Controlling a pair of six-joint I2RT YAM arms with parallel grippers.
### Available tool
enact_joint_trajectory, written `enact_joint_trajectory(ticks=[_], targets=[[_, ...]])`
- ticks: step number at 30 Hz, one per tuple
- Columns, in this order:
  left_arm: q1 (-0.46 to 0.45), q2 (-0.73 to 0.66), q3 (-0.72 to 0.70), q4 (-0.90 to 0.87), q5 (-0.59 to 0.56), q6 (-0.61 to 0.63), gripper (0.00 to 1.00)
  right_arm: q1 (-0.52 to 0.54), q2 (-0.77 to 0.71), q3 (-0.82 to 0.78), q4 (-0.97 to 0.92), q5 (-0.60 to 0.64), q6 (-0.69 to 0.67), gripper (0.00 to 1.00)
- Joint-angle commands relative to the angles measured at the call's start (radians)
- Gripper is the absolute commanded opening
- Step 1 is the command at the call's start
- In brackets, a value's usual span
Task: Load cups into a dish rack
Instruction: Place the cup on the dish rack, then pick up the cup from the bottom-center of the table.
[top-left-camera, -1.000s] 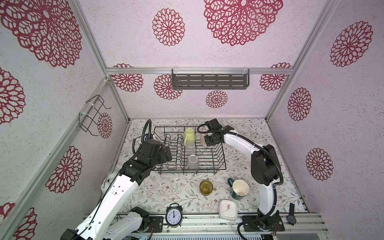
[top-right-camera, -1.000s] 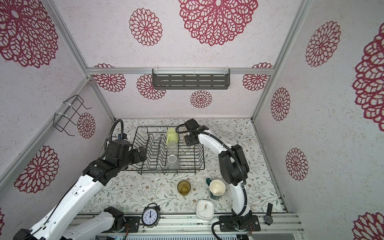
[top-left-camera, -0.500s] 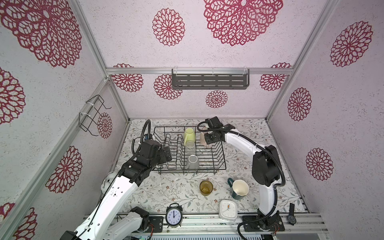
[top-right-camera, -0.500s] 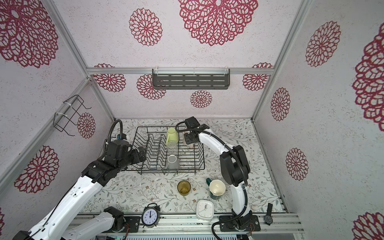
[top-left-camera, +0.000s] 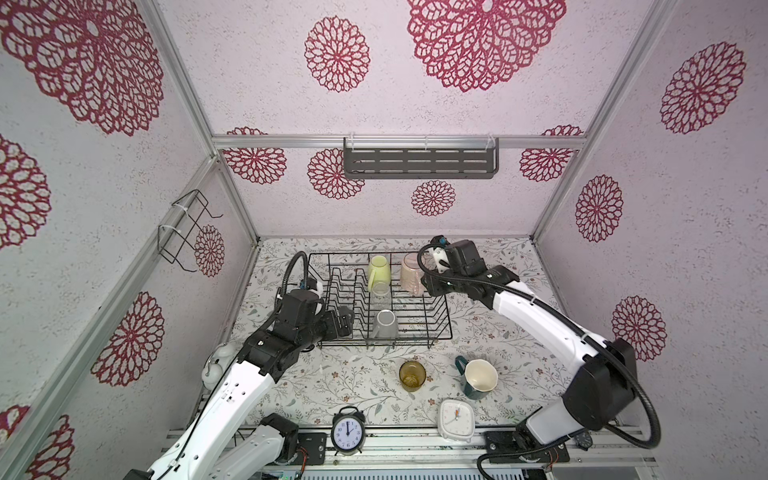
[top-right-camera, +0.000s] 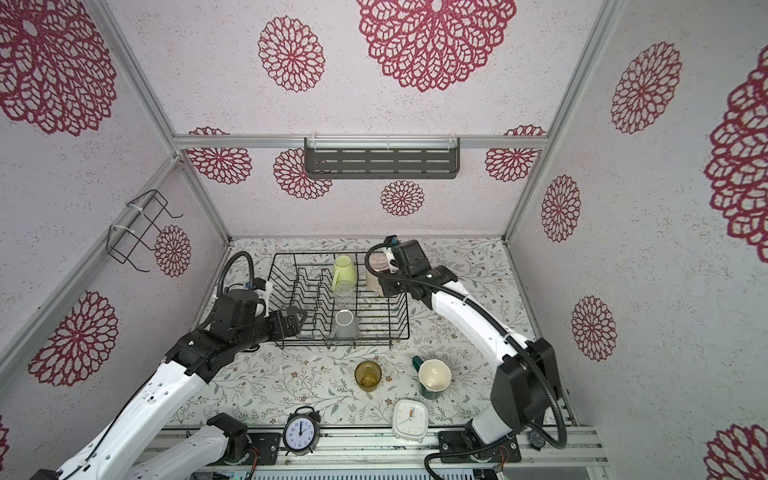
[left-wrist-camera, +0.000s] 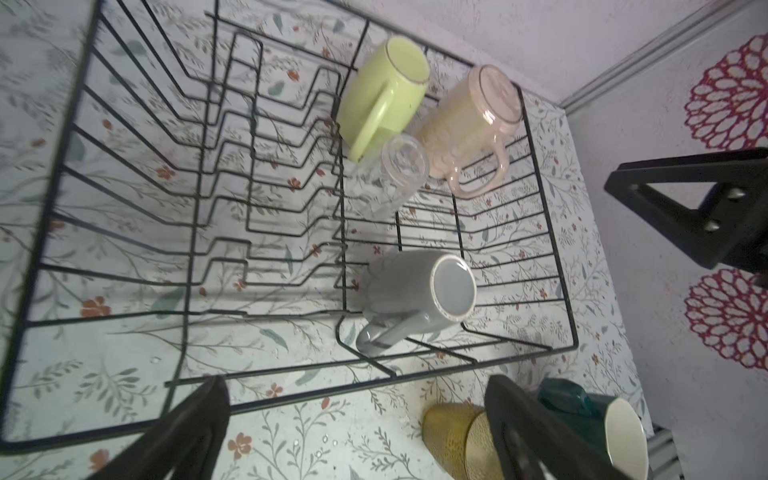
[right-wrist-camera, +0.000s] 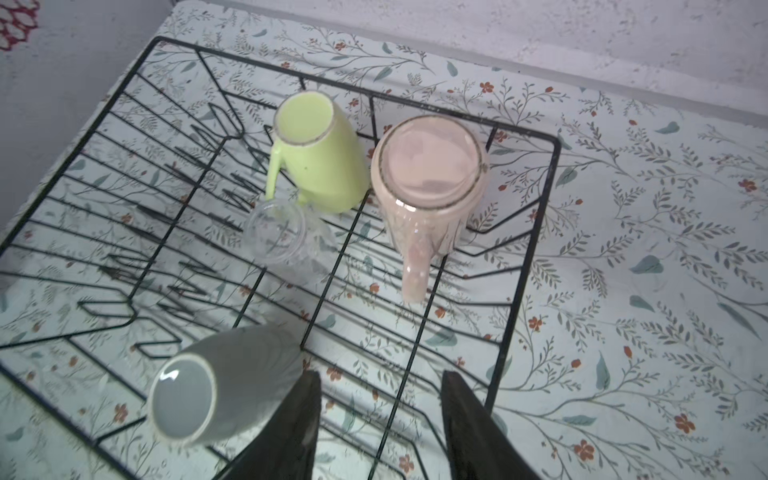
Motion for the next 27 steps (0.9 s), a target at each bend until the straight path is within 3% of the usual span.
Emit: enact_joint_trajectory(ticks=[1,5,8,9,14,21,25,27], targets=[[-0.105,0.042,0.004,0.022,0.085,0.026,0.99,0.003,-0.124,-0.1,0.062,-0.017,0.032,0.52],[-0.285,0.133,0.05,-0.021,0.068,0.026,0.97,0.001,-0.293,-0.253,0.164,0.103,0.065,0.66],[-0.397,0.222,0.101,-0.08,0.013,0.011,0.96,0.001,-0.402,-0.361,0.263,0.178,0.092,0.86],[-0.422,0.253,0.116,-0.103,-0.005,0.0,0.96,0.0,-0.43,-0.388,0.287,0.208,0.103,0.99],[-0.495,0.358,0.097,-0.029,-0.04,-0.086,0.95,-0.009,-0.522,-0.467,0.333,0.341,0.182,0.99],[-0.563,0.484,0.136,-0.007,-0.117,-0.159,0.92,-0.028,-0.571,-0.503,0.369,0.273,0.198,0.99],[-0.599,0.526,0.132,0.037,-0.105,-0.197,0.9,-0.039,-0.569,-0.492,0.36,0.23,0.204,0.99],[-0.606,0.548,0.14,0.019,-0.133,-0.224,0.84,-0.04,-0.575,-0.493,0.362,0.221,0.204,0.99]])
